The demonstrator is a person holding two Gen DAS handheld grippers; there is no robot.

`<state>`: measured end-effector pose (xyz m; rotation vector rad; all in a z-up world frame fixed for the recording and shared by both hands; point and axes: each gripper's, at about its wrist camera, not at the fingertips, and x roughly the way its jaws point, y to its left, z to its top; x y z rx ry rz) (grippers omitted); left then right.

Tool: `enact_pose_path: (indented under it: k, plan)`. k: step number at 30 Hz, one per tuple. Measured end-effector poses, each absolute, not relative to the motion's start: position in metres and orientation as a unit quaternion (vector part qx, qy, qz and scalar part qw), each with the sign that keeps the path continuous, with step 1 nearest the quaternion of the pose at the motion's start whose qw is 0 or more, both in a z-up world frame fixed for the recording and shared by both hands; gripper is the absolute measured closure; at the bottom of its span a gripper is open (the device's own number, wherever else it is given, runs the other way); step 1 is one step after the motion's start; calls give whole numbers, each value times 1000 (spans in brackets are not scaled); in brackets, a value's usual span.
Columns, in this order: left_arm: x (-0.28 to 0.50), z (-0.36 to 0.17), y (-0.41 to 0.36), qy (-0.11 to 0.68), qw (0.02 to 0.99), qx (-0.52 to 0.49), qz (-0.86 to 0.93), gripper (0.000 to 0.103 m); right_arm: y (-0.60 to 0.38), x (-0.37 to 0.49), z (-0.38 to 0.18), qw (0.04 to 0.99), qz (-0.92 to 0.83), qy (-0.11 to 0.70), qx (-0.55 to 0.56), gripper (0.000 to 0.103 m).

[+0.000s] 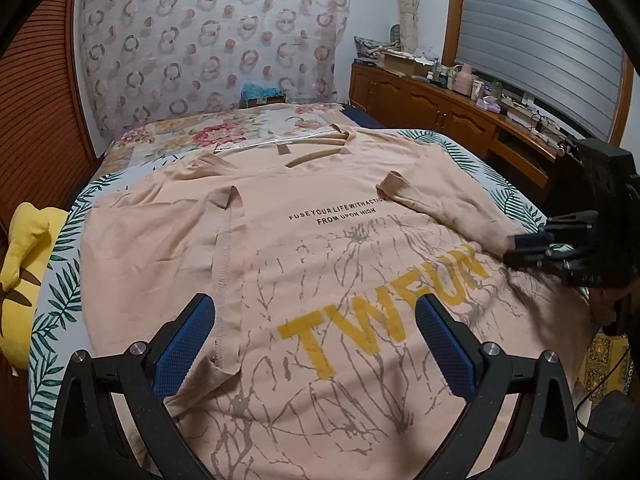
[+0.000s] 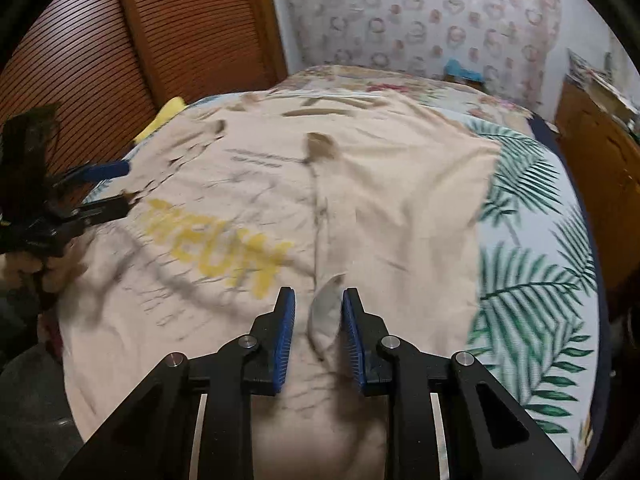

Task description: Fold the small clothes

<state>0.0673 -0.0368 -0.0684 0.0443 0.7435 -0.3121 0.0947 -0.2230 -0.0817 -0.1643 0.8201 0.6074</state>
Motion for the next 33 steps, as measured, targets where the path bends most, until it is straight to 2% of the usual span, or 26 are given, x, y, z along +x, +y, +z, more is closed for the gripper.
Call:
enact_pose_path:
  k: [10,19,21,25,29,33]
  plan:
    - [67,-68,-29,361,922,15,-140,2,-215,79,-73,864,328,375,-73,77]
    - [90,-61,3,355,926,26,-122,3,-236,134,-63,895,256,349,-108,77]
    - [99,-58,15,355,927,30,-115,8,-243,158,-66,898,239,352,-108,76]
    - [121,-56,43,358,929,31,-86,19,-251,199,-75,901,214,365,-100,61]
    - [140,-59,65,364,929,33,-63,29,-254,234,-85,899,191,381,-105,61]
    - [158,-68,87,380,924,19,-46,32,-247,261,-93,897,190,386,-102,61]
